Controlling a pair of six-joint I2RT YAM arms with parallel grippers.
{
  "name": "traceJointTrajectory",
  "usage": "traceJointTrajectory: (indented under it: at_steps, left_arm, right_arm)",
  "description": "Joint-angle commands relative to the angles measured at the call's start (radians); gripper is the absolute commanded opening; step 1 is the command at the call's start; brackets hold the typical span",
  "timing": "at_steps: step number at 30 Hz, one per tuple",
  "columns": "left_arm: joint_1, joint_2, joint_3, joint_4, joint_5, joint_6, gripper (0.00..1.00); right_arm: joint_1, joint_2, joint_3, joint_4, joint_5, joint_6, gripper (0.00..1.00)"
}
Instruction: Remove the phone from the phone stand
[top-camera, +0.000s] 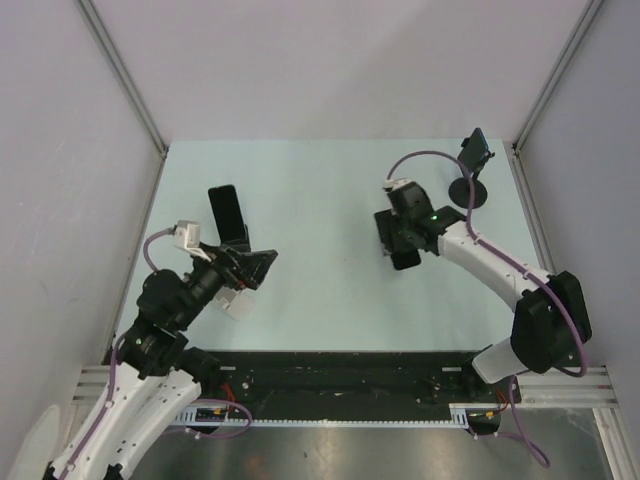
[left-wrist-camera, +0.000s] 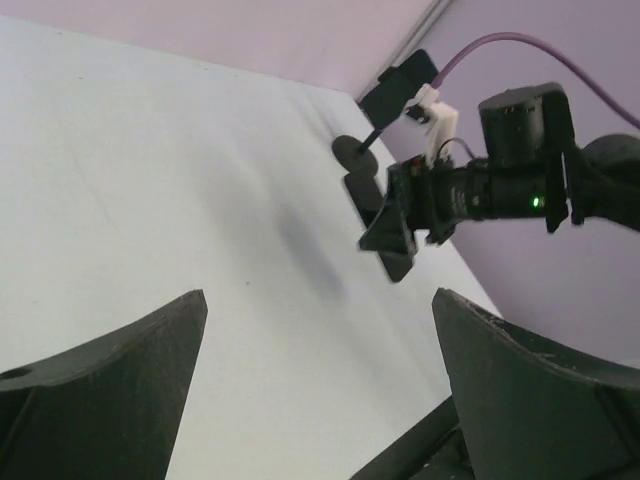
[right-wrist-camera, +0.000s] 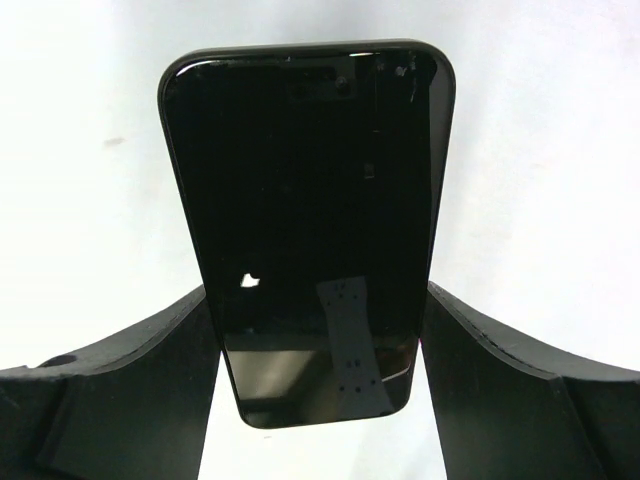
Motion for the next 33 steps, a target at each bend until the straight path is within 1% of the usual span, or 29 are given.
traceJointTrajectory:
  at_steps: [1,3,4,6,7,12,13,15,16,17,18,19,21,24,25,27,28,30,31,33]
  left_arm:
    - [-0.004,-0.087,-0.025,-0.098,-0.113,0.126,1.0]
    - [-0.004,-0.122,-0.028,-0.12,-0.115,0.141,1.0]
    - [-0.004,-0.132,-0.03,-0.135,-0.15,0.155,1.0]
    - [-0.004,-0.147,-0.028,-0.151,-0.156,0.166,1.0]
    - [-0.004,-0.152,-0.028,-0.158,-0.156,0.175,1.0]
    - [-0.004,-0.167,-0.031,-0.177,-0.163,0.183,1.0]
    - [-0.004,-0.167,-0.033,-0.177,-0.163,0.184,1.0]
    - [-0.004,-0.17,-0.036,-0.186,-0.167,0.184,1.0]
    - [-0.005,-0.17,-0.036,-0.188,-0.17,0.183,1.0]
    - [-0.004,-0.17,-0.037,-0.189,-0.17,0.184,1.0]
    - [-0.004,-0.172,-0.039,-0.194,-0.172,0.183,1.0]
    - [-0.005,-0.173,-0.04,-0.195,-0.175,0.183,1.0]
    - [-0.005,-0.173,-0.045,-0.195,-0.184,0.18,1.0]
    - [-0.005,-0.172,-0.045,-0.198,-0.192,0.183,1.0]
    - [-0.005,-0.17,-0.045,-0.198,-0.193,0.183,1.0]
    - [-0.005,-0.169,-0.046,-0.201,-0.195,0.181,1.0]
    - [-0.004,-0.166,-0.046,-0.201,-0.196,0.18,1.0]
    - [-0.005,-0.164,-0.046,-0.205,-0.196,0.173,1.0]
    - [-0.005,-0.162,-0.046,-0.203,-0.198,0.17,1.0]
    - [-0.005,-0.161,-0.043,-0.209,-0.199,0.167,1.0]
  right_arm:
    - [-0.21,-0.026,-0.016,-0.03,0.023,-0.052,0.12]
    - [-0.281,-0.006,-0.025,-0.011,-0.015,-0.063,0.12]
    - [-0.345,0.022,-0.038,0.01,-0.029,-0.075,0.12]
    - [-0.409,0.055,-0.05,0.027,-0.074,-0.092,0.13]
    - [-0.462,0.097,-0.056,0.038,-0.092,-0.113,0.13]
    - [-0.567,0.18,-0.076,0.088,-0.161,-0.153,0.16]
    - [-0.577,0.19,-0.076,0.104,-0.192,-0.158,0.19]
    - [-0.596,0.223,-0.079,0.115,-0.194,-0.165,0.22]
    - [-0.601,0.235,-0.079,0.124,-0.222,-0.164,0.26]
    - [-0.602,0.255,-0.079,0.127,-0.227,-0.196,0.28]
    - [-0.602,0.264,-0.081,0.128,-0.232,-0.201,0.3]
    - [-0.602,0.272,-0.081,0.131,-0.243,-0.207,0.34]
    - [-0.599,0.289,-0.087,0.133,-0.24,-0.23,0.38]
    - [-0.602,0.302,-0.096,0.133,-0.237,-0.254,0.52]
    - [-0.602,0.307,-0.102,0.133,-0.237,-0.259,0.61]
    - [-0.602,0.316,-0.104,0.125,-0.232,-0.262,0.68]
    - [-0.602,0.327,-0.105,0.124,-0.223,-0.265,0.75]
    - [-0.605,0.333,-0.105,0.121,-0.218,-0.265,0.81]
    - [-0.592,0.335,-0.105,0.121,-0.214,-0.265,0.87]
    - [-0.579,0.33,-0.105,0.118,-0.204,-0.264,0.91]
